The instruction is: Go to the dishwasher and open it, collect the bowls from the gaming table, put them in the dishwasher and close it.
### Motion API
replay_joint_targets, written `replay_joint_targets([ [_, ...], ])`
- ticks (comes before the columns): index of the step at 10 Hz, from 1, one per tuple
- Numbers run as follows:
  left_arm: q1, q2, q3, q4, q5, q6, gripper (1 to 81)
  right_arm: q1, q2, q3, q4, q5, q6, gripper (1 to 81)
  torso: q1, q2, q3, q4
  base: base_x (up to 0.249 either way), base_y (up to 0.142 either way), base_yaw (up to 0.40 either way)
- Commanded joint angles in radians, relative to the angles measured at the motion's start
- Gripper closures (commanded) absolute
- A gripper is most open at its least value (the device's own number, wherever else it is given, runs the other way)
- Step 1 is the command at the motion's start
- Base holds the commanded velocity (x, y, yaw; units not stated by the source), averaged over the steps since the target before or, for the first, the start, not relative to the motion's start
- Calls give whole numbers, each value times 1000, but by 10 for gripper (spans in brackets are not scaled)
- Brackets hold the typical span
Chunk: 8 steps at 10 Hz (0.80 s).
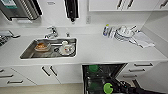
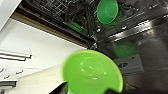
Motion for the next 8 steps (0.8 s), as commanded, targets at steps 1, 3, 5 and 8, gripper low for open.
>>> replay_joint_targets([
  [1, 32, 10, -7, 2, 39, 2, 10, 130, -53, 63, 21, -77, 9, 10, 0, 0, 0, 0, 0, 0, 0],
  [3, 26, 15, -7, -34, 39, 1, 10, 115, -119, 126, 18, -171, 7, 10, 0, 0, 0, 0, 0, 0, 0],
  [5, 15, 24, -7, -139, 39, -8, 10, 43, -232, 230, 18, -252, -4, 10, 0, 0, 0, 0, 0, 0, 0],
  [8, 4, 19, -7, -220, 39, -8, 10, -167, -330, 279, 5, -260, -40, 10, 0, 0, 0, 0, 0, 0, 0],
])
